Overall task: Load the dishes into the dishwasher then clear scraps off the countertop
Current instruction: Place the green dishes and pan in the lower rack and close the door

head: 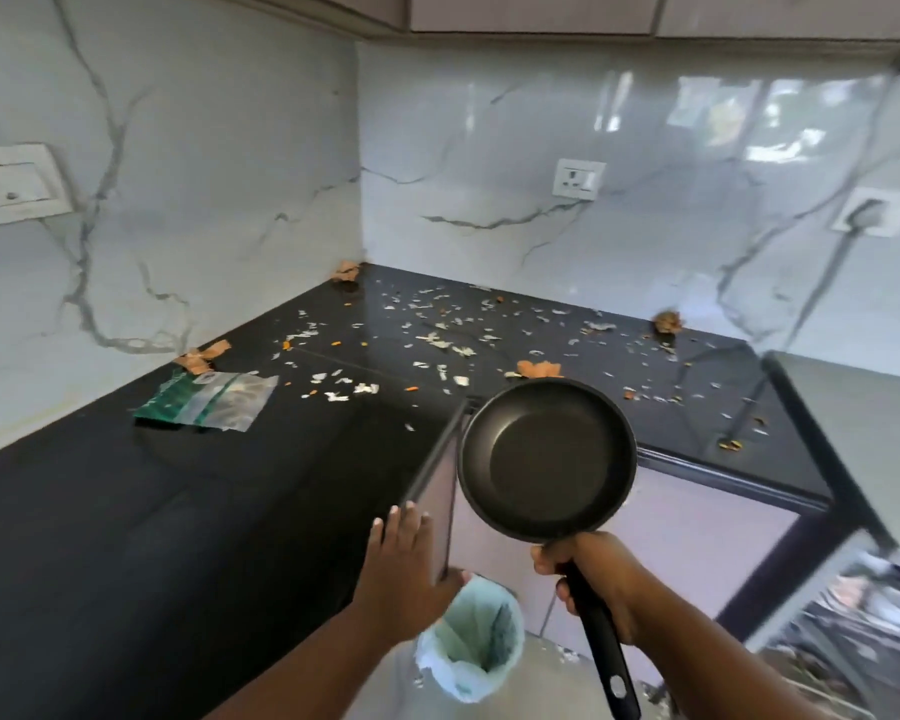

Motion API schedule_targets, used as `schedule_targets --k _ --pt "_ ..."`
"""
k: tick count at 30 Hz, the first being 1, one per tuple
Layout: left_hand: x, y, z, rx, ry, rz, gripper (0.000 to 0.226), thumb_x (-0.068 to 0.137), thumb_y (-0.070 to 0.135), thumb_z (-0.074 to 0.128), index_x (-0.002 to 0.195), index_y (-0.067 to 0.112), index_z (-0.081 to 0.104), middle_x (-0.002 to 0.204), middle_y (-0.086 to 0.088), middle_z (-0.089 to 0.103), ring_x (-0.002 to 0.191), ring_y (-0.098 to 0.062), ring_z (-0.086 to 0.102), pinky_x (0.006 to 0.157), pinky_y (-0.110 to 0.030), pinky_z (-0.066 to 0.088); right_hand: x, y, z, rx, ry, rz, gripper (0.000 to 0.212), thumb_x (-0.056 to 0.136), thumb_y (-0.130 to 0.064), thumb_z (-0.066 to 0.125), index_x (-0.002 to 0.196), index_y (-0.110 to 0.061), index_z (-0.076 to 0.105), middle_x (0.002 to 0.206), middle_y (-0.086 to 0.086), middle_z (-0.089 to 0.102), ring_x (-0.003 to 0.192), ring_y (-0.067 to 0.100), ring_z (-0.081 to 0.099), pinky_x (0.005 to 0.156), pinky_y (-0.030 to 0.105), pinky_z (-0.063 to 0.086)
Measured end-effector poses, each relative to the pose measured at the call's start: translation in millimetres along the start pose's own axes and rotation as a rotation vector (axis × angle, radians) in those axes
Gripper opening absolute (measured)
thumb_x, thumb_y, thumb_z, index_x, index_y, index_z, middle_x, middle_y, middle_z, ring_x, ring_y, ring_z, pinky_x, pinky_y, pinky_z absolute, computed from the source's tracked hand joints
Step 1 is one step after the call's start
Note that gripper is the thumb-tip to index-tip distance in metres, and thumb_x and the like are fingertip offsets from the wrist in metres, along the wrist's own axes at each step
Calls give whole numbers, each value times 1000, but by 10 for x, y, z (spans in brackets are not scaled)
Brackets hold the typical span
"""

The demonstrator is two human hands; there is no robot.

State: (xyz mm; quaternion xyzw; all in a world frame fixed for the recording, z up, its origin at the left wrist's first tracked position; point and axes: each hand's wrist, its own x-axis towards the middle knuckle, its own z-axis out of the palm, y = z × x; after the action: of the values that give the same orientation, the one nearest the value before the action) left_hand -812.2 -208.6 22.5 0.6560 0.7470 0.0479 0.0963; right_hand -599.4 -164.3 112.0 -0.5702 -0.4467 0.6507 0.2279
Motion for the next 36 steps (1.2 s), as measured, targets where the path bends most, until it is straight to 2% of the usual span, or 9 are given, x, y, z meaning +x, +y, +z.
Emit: schedule_targets --k 7,9,12,16,21,23,25,28,36 --pt "59 1511 283 67 -132 281 87 88 73 15 154 19 -1 161 -8 -11 148 -29 -9 118 -44 -9 -369 687 -1170 114 270 48 5 79 1 63 76 0 59 60 11 49 41 19 43 42 23 39" --pt "27 1967 431 58 -184 352 96 80 79 2 154 19 -2 160 -8 -13 148 -29 -12 117 -43 -10 -548 919 -1528 166 357 60 7 70 0 65 74 2 61 59 13 50 42 21 43 41 22 38" --pt "-49 2709 723 83 -264 462 131 46 85 -31 154 16 -2 161 -10 -11 148 -29 -10 117 -44 -9 -856 1273 -2138 214 509 74 12 55 -9 62 64 -2 60 54 12 50 41 20 42 41 19 34" --pt "-219 3644 1040 126 -330 578 150 30 86 -39 154 13 0 161 -11 -8 148 -28 -8 118 -43 -9 -1173 1791 -2914 258 658 142 13 49 -16 60 58 -8 55 44 4 47 49 22 46 51 27 33" --pt "-545 4567 1311 112 -395 707 121 61 89 -10 155 13 1 162 -8 -7 148 -25 -10 117 -41 -9 -1495 2396 -3607 422 813 207 6 75 -2 60 73 -5 55 55 6 45 49 20 43 46 24 31" --pt "-629 4779 1456 132 -429 769 119 61 86 -9 155 14 1 162 -7 -5 148 -24 -10 117 -41 -10 -1591 2612 -3751 495 840 229 4 80 -3 58 78 -4 55 57 8 45 48 19 43 42 22 31" --pt "-668 4953 1613 162 -487 826 125 53 87 -14 155 16 4 162 -6 -3 148 -25 -9 117 -42 -10 -1660 2808 -3847 559 848 260 10 82 -8 58 75 -5 52 54 8 42 42 18 41 37 19 29" --pt "-665 5161 1878 228 -556 878 100 80 83 9 154 16 8 162 -8 2 149 -27 -5 118 -44 -8 -1735 3052 -3966 670 833 339 17 86 -19 55 76 -6 47 57 10 43 37 18 42 34 17 31" --pt "-602 5812 2529 355 -761 1054 93 86 77 20 153 13 14 161 -13 8 148 -32 1 117 -47 -6 -1903 3614 -4419 839 833 625 7 86 -10 51 87 -6 45 49 6 35 32 17 39 33 15 31"
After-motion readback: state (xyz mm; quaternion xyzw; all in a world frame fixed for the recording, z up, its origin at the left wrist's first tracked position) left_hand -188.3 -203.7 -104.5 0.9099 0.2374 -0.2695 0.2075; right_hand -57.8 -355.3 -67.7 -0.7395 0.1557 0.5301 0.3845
